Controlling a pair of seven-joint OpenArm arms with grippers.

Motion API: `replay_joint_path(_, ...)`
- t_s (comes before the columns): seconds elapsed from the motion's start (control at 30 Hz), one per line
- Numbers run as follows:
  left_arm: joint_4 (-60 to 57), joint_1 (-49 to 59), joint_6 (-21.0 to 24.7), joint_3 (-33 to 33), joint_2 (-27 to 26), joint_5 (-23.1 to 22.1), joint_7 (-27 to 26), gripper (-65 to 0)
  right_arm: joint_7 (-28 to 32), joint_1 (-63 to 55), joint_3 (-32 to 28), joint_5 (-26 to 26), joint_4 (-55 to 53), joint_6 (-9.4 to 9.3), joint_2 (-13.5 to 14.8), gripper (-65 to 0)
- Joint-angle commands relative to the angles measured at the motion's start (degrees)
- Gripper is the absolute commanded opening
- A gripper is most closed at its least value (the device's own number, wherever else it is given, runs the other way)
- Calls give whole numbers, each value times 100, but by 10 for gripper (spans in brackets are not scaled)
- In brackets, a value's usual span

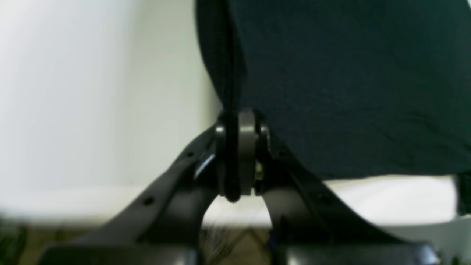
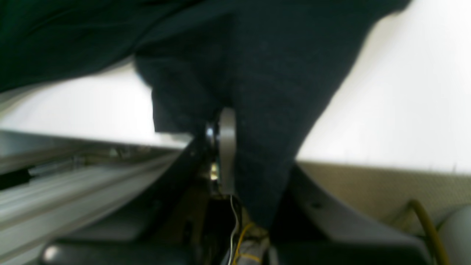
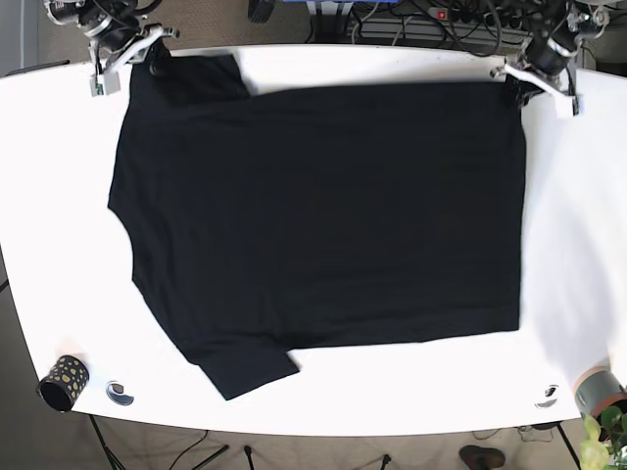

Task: Fold the T-shirt properly
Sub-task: 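Pull the grasped shoulder edge with both grippers to straighten the shirt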

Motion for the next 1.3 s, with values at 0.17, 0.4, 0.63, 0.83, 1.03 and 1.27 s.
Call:
replay_joint_path(0.17, 134, 349, -746, -582, -45, -132, -114, -644, 80, -603, 53, 150, 401, 14, -47, -650)
replay_joint_path(0.4, 178, 243, -816, -600, -71, -159, -114, -644, 89, -621, 53, 642, 427, 14, -38, -650)
replay_joint_path(0.63, 433, -337, -799, -556, -36, -159, 132, -643, 63, 83, 26, 678, 401, 14, -20, -650)
replay_joint_path(0.83, 450, -1093, -825, -573, -45, -159, 712, -642, 54, 768, 9, 370, 348, 14, -20, -650)
replay_joint_path(1.03, 441, -1656, -825, -565, -53, -132, 985, -642, 28, 1375, -9, 335, 181, 14, 111, -650)
replay_joint_path(1.27, 397, -1999, -790, -591, -71, -123, 1002, -640, -34, 2069, -404, -8, 172, 14, 322, -650)
